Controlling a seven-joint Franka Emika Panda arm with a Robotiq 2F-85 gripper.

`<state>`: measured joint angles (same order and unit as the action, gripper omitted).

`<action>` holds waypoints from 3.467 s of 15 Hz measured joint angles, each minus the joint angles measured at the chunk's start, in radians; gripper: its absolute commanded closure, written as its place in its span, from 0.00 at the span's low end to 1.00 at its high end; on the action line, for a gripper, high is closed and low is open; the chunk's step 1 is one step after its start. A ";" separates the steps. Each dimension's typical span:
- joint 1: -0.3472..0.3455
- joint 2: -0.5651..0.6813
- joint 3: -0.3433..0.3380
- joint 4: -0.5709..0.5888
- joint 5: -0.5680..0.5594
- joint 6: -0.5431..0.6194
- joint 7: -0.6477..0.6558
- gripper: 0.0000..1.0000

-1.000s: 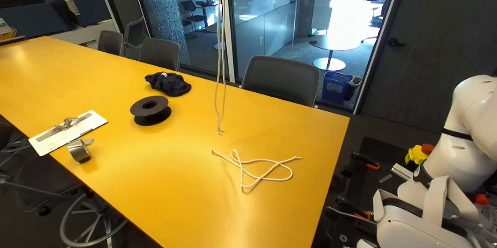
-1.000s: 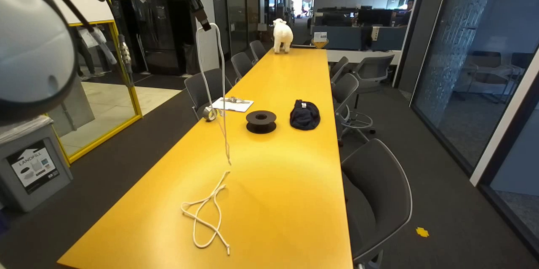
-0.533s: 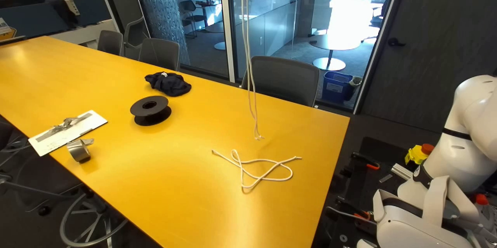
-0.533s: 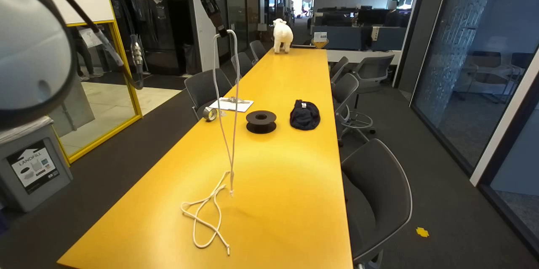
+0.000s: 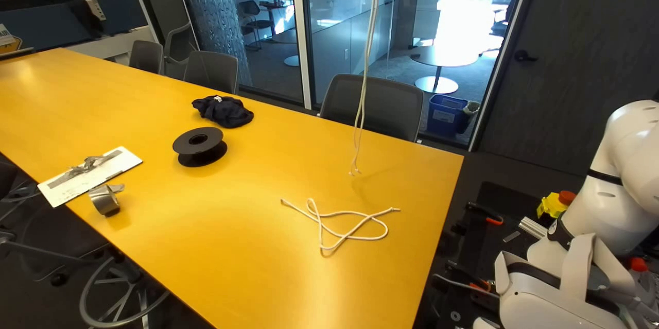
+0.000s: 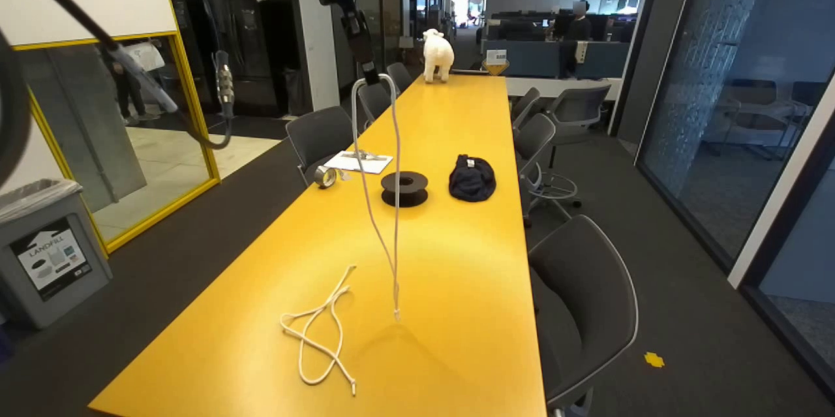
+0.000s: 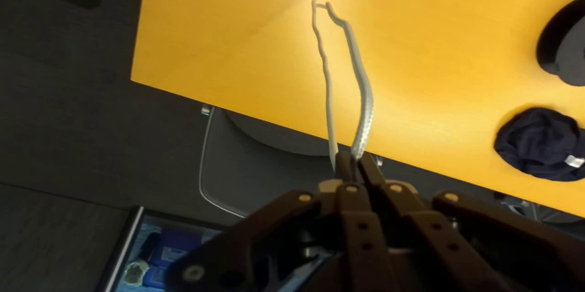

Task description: Untangle the ropes on the table.

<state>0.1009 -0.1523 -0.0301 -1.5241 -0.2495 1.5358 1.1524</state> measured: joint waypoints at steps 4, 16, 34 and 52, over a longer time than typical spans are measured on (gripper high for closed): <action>-0.081 -0.054 -0.003 -0.096 0.034 -0.054 -0.063 0.99; -0.198 -0.182 -0.005 -0.167 0.032 -0.173 -0.117 0.99; -0.230 -0.074 -0.003 -0.218 0.047 -0.248 -0.309 0.99; -0.231 0.693 -0.068 0.275 0.048 -0.018 -0.465 0.99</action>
<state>-0.1304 0.5405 -0.0983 -1.2488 -0.2015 1.5177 0.6878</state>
